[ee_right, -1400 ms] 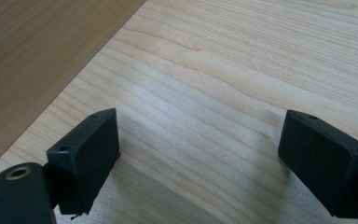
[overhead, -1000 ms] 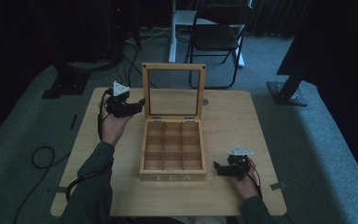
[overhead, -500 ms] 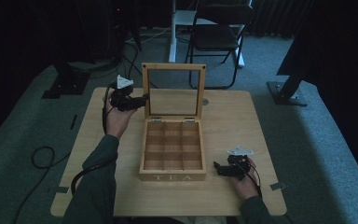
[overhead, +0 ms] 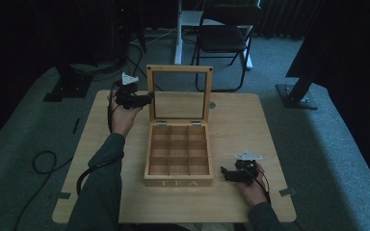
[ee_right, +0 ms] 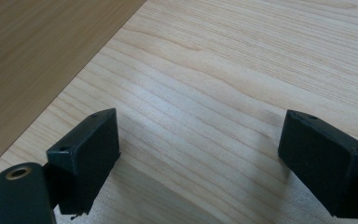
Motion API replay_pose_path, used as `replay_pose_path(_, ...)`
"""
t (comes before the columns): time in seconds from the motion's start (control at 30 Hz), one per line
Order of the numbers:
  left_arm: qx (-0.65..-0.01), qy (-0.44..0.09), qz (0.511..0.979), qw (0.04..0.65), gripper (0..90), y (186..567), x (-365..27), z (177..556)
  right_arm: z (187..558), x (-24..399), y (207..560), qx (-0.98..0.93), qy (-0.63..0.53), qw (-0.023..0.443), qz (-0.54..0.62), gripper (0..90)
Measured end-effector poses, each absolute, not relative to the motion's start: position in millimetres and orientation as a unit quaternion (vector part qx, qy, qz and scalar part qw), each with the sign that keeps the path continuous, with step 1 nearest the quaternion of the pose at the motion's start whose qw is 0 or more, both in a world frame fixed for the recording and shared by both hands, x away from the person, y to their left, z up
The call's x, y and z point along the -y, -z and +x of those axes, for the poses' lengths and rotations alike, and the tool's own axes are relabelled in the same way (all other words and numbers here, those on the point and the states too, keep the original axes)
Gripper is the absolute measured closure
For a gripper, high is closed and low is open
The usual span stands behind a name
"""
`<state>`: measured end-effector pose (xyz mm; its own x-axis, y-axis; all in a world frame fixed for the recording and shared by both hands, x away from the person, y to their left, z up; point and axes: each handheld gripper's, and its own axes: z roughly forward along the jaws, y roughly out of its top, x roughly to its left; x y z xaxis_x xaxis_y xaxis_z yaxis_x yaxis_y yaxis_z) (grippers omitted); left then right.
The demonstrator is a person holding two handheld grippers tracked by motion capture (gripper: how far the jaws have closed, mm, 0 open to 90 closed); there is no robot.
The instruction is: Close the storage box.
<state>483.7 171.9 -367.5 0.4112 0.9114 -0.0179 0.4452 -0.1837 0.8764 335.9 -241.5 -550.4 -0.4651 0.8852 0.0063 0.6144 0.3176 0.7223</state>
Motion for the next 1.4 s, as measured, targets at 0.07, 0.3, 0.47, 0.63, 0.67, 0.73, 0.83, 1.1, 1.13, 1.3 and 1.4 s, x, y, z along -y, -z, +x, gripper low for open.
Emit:
replay_pose_path(0.07, -0.474, -0.268, 0.72, 0.431, 26.4, 367.7, -172.0, 487.7, 335.9, 241.5, 550.4, -0.787, -0.338, 0.201, 0.477, 12.0)
replay_pose_path(0.3, -0.479, -0.252, 0.717, 0.439, 26.1, 369.8, -174.4, 498.4, 335.9, 241.5, 550.4, -0.787, -0.338, 0.201, 0.477, 12.0)
replay_pose_path(0.47, -0.488, -0.239, 0.716, 0.439, 26.2, 374.4, -175.1, 507.9, 335.5, 241.4, 550.4, -0.787, -0.338, 0.2, 0.476, 12.0)
replay_pose_path(0.63, -0.487, -0.226, 0.709, 0.457, 26.7, 375.0, -174.0, 513.5, 335.2, 241.3, 550.4, -0.788, -0.338, 0.2, 0.475, 12.0)
replay_pose_path(0.67, -0.486, -0.225, 0.709, 0.459, 26.8, 375.0, -173.6, 514.6, 335.2, 241.3, 550.4, -0.788, -0.338, 0.2, 0.475, 12.0)
replay_pose_path(0.73, -0.487, -0.225, 0.707, 0.461, 26.8, 374.5, -172.5, 516.8, 335.2, 241.2, 550.4, -0.788, -0.338, 0.2, 0.475, 12.0)
replay_pose_path(0.83, -0.486, -0.219, 0.71, 0.461, 27.8, 375.6, -169.7, 519.9, 335.2, 241.2, 550.3, -0.788, -0.338, 0.2, 0.475, 12.0)
replay_pose_path(1.1, -0.493, -0.194, 0.706, 0.47, 30.0, 385.0, -164.1, 529.2, 335.2, 241.2, 550.4, -0.788, -0.338, 0.2, 0.475, 12.0)
replay_pose_path(1.13, -0.491, -0.192, 0.706, 0.473, 30.3, 384.9, -163.2, 530.0, 335.2, 241.3, 550.3, -0.788, -0.338, 0.2, 0.475, 12.0)
replay_pose_path(1.3, -0.478, -0.189, 0.711, 0.479, 31.6, 381.8, -157.1, 531.2, 335.3, 241.3, 550.4, -0.788, -0.338, 0.2, 0.474, 12.0)
replay_pose_path(1.4, -0.477, -0.181, 0.708, 0.488, 32.8, 381.8, -156.0, 531.2, 335.1, 241.3, 550.4, -0.788, -0.338, 0.2, 0.474, 12.0)
